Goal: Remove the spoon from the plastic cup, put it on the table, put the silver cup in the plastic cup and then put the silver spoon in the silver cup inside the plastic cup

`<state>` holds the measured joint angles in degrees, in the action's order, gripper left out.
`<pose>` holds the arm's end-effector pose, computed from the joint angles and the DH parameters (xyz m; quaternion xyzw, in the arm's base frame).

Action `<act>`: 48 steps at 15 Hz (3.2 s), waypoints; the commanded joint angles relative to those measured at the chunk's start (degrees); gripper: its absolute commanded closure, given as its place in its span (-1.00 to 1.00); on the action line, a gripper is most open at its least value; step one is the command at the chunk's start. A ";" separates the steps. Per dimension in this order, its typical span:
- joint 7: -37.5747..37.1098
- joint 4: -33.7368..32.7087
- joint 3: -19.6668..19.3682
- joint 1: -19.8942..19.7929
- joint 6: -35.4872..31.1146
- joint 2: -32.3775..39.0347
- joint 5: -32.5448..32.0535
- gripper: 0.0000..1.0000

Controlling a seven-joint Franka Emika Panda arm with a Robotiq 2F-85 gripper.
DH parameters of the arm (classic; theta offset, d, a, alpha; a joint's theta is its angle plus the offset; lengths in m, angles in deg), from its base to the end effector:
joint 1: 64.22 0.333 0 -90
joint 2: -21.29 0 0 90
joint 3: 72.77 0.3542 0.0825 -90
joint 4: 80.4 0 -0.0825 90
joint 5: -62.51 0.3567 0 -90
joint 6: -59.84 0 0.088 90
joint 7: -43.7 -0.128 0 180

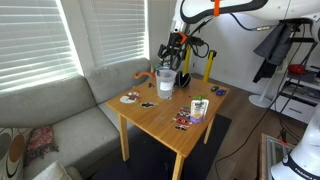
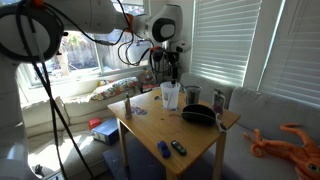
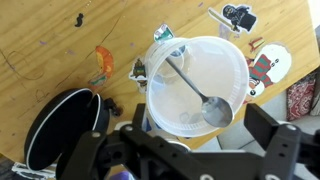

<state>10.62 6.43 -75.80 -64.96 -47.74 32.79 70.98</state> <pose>0.6236 -0.0237 0.5824 -0.9385 0.3291 -0.0611 0.0850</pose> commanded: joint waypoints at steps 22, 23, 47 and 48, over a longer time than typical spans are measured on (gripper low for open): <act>-3.79 -7.11 1.02 0.91 -7.71 8.93 6.05 -0.09; -3.89 -7.12 1.02 0.91 -7.69 8.94 6.04 0.08; -2.89 -5.73 0.76 0.40 -5.76 2.41 5.26 0.98; -2.62 -5.86 0.68 0.22 -5.59 1.83 5.38 0.98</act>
<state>7.31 0.28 -74.94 -64.25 -55.03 37.07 75.81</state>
